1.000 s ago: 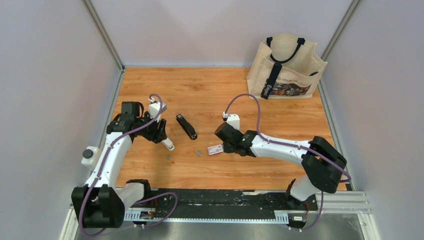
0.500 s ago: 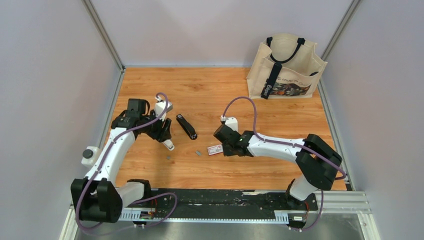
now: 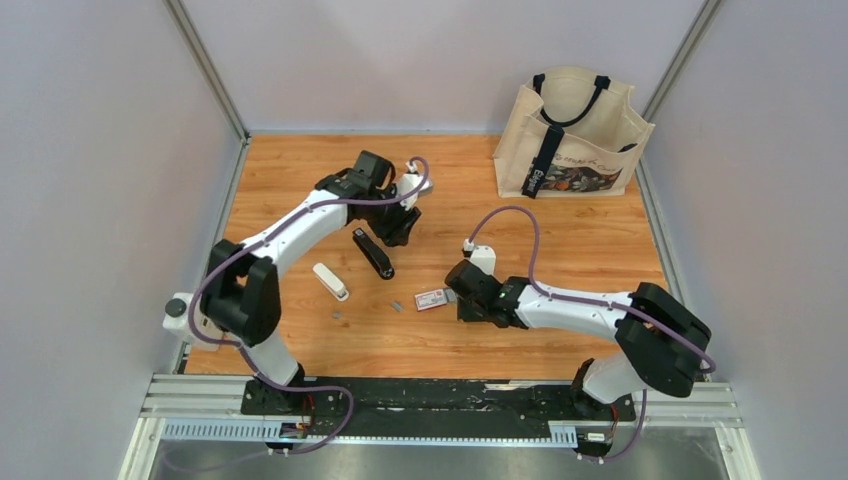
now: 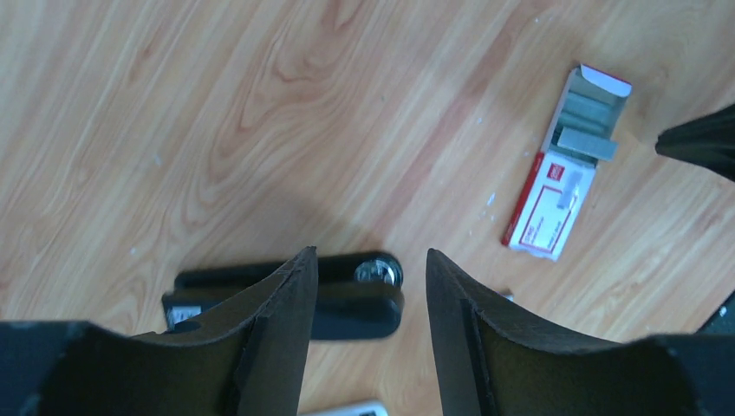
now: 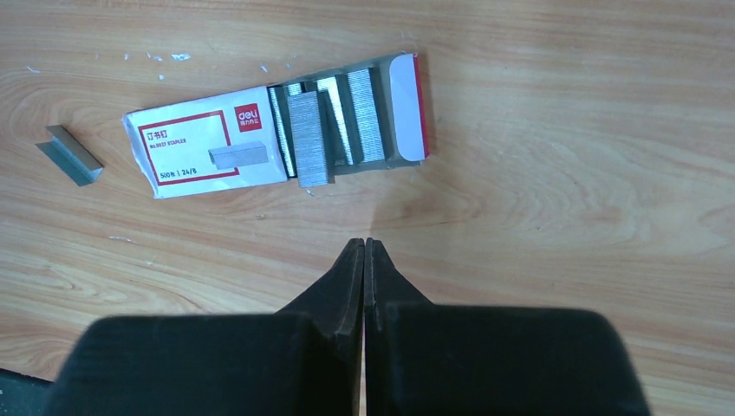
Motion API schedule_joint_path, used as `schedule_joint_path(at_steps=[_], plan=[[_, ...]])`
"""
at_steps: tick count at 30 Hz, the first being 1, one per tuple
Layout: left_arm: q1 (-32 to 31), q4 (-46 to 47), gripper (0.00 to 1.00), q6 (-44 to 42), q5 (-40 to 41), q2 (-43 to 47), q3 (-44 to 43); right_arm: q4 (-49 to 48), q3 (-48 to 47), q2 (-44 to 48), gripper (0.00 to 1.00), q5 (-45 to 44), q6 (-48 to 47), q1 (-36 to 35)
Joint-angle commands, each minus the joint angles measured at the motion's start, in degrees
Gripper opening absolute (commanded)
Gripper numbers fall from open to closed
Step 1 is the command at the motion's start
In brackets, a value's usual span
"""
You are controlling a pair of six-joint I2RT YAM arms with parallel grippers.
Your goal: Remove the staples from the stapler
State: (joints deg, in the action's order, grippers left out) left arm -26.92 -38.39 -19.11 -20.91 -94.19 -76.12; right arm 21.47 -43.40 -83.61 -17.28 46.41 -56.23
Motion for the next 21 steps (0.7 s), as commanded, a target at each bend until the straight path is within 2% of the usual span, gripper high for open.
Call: schedule_joint_path(at_steps=[1,9,21], plan=[[-3.4,1.3,0.57,1.4,2.2,-6.9,-5.4,-6.2,2.5,3.5,0.0,-0.5,4.7,-0.3],[-8.4,2.4,0.57,-0.8,2.9,-14.9,-8.4,-13.9,8.1,7.8,0.0,-0.9,6.9,0.4],[-12.4,2.8,0.56,-1.8,3.1,-20.2,-9.5,-16.6,8.2,5.6,0.0,2.0,6.7,2.0]])
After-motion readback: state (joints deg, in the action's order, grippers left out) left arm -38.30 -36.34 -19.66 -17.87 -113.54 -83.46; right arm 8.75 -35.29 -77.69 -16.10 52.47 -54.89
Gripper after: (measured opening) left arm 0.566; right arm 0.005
